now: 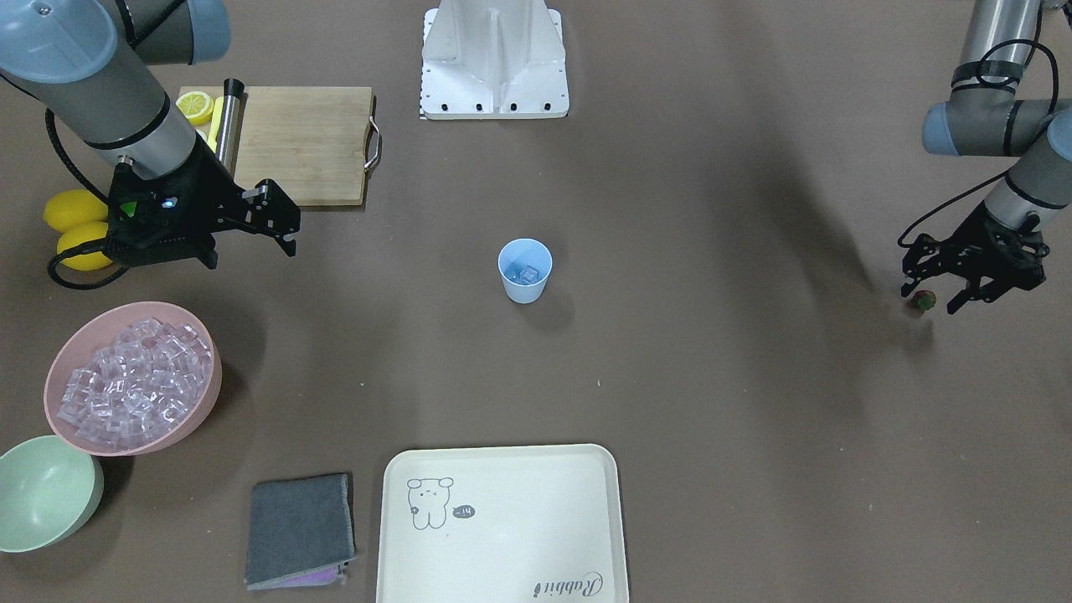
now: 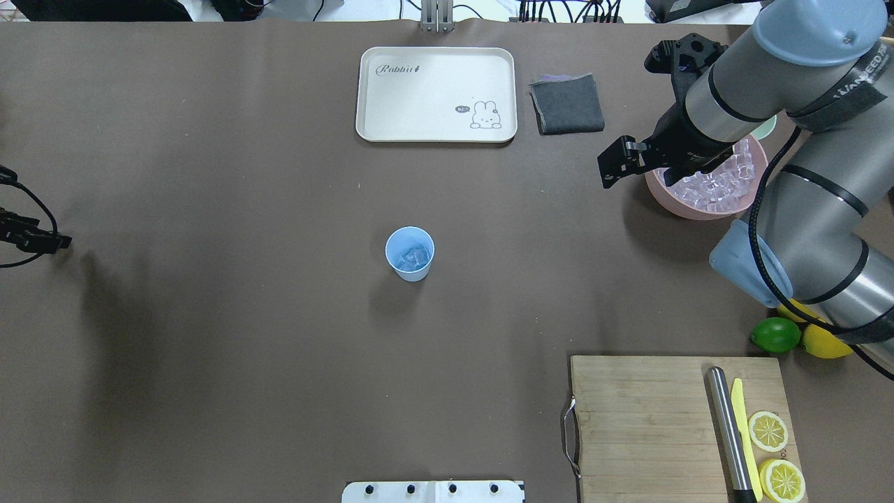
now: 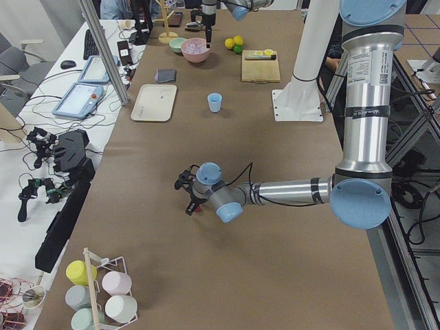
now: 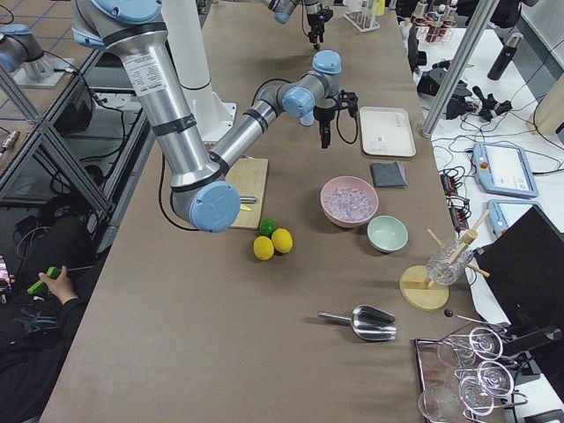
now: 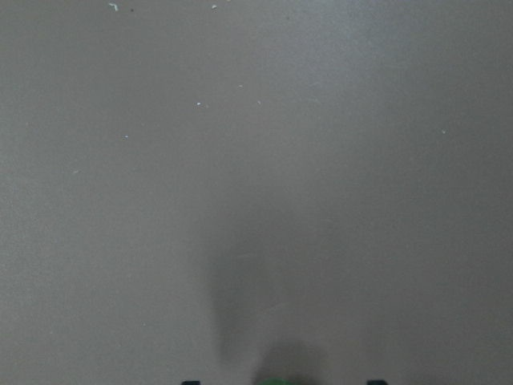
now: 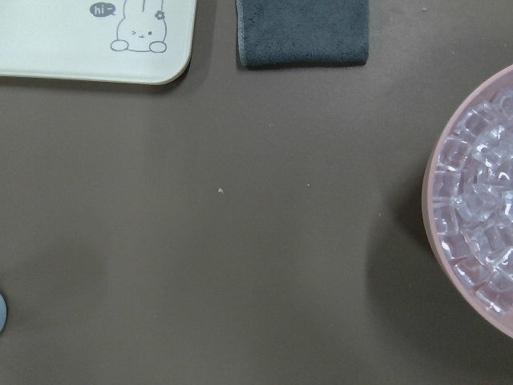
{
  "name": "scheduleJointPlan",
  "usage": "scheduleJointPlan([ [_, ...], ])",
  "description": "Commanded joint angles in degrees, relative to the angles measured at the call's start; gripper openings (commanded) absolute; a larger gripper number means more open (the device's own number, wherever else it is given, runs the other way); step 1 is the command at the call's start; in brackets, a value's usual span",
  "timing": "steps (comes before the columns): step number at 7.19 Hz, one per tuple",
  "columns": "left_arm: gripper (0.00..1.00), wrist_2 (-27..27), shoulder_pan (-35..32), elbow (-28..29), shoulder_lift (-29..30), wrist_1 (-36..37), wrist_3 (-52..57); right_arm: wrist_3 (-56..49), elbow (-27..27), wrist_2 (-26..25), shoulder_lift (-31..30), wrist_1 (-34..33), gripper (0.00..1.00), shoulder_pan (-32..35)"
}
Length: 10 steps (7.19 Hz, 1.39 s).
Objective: Put ice and strawberries in cup
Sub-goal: 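Lower the left gripper onto the red strawberry and grasp it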
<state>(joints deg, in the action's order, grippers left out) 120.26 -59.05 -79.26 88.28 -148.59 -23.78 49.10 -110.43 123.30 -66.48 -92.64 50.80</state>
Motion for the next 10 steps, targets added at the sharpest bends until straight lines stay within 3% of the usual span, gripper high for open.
scheduleJointPlan([
  [1,0.17,-0.03,0.07,1.11,-0.04,-0.91,0.13,0.03,0.13,-0.08,0.13,0.0,1.0,-0.18],
  [2,0.0,-0.12,0.07,1.38,0.05,-1.17,0.13,0.03,0.48,-0.17,0.48,0.0,1.0,-0.26],
  [4,0.0,1.28,-1.93,-0.44,1.1,-0.65,0.05,0.03,0.3,0.18,0.83,0.0,1.0,-0.26],
  [5,0.0,6.07,-7.6,-2.29,3.28,2.22,0.04,0.03,0.3,0.19,0.92,0.0,1.0,-0.26],
  [6,0.0,12.65,-13.58,-5.26,6.35,8.52,0.04,0.03,0.39,0.19,0.92,0.0,1.0,-0.35],
  [7,0.0,15.5,-15.12,-10.77,8.12,15.98,-0.74,0.03,0.39,0.19,0.92,0.0,1.0,-0.44],
  [8,0.0,16.31,-14.87,-17.62,12.14,26.67,-4.31,0.03,0.39,0.19,1.01,0.0,1.0,-0.53],
  [9,0.0,16.23,-12.87,-23.08,16.79,30.95,-16.44,0.03,0.39,0.19,1.01,0.0,1.0,-0.53],
  [10,0.0,15.27,-6.67,-25.66,19.88,30.73,-28.4,0.03,0.39,0.1,0.92,0.0,1.0,-0.44],
])
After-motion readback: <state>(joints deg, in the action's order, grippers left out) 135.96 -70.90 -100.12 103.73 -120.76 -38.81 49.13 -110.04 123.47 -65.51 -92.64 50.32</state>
